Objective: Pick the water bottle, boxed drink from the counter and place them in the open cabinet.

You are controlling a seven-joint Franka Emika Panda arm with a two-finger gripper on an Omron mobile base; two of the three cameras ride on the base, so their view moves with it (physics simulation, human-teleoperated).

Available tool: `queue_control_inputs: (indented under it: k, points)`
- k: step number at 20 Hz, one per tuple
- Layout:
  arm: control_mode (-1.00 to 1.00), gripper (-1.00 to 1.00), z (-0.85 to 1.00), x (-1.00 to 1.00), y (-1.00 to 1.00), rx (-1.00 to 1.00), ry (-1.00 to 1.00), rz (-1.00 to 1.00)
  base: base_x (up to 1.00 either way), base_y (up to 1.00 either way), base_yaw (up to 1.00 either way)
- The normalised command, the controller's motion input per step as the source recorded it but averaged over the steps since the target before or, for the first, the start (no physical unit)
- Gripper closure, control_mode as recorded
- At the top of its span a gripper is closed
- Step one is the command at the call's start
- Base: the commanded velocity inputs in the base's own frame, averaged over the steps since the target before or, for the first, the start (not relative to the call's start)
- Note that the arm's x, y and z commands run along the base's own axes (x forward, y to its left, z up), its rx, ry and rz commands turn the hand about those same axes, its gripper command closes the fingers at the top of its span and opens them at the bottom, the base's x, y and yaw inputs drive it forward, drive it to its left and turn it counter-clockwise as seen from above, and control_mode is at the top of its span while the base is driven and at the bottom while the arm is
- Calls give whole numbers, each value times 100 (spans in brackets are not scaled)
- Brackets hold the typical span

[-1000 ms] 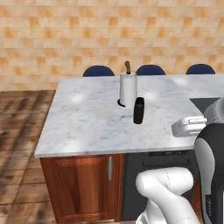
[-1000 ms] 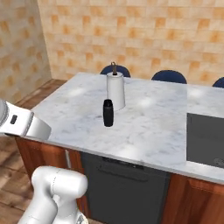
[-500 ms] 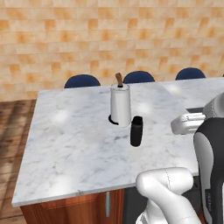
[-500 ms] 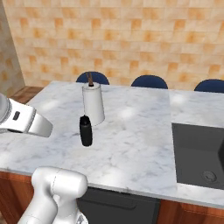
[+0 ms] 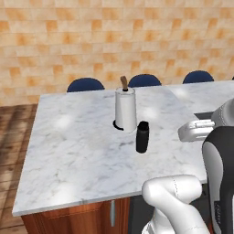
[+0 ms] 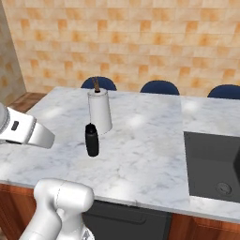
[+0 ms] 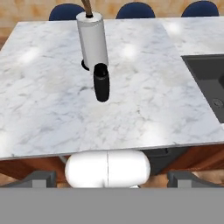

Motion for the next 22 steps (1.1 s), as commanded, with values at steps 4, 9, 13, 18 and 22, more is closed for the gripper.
queue_control_inputs:
  k: [4, 9, 13, 18, 22]
  points:
    - [100, -100, 0, 0, 0, 0, 0, 0, 0, 0, 0]
    - [100, -100, 0, 0, 0, 0, 0, 0, 0, 0, 0]
    - [-100, -100, -8, 24, -4, 0, 0, 5, 0, 0, 0]
    - [-100, -100, -3, 80, -2, 0, 0, 29, 0, 0, 0]
    - [-100, -100, 0, 76, -8, 0, 4, 40, 0, 0, 0]
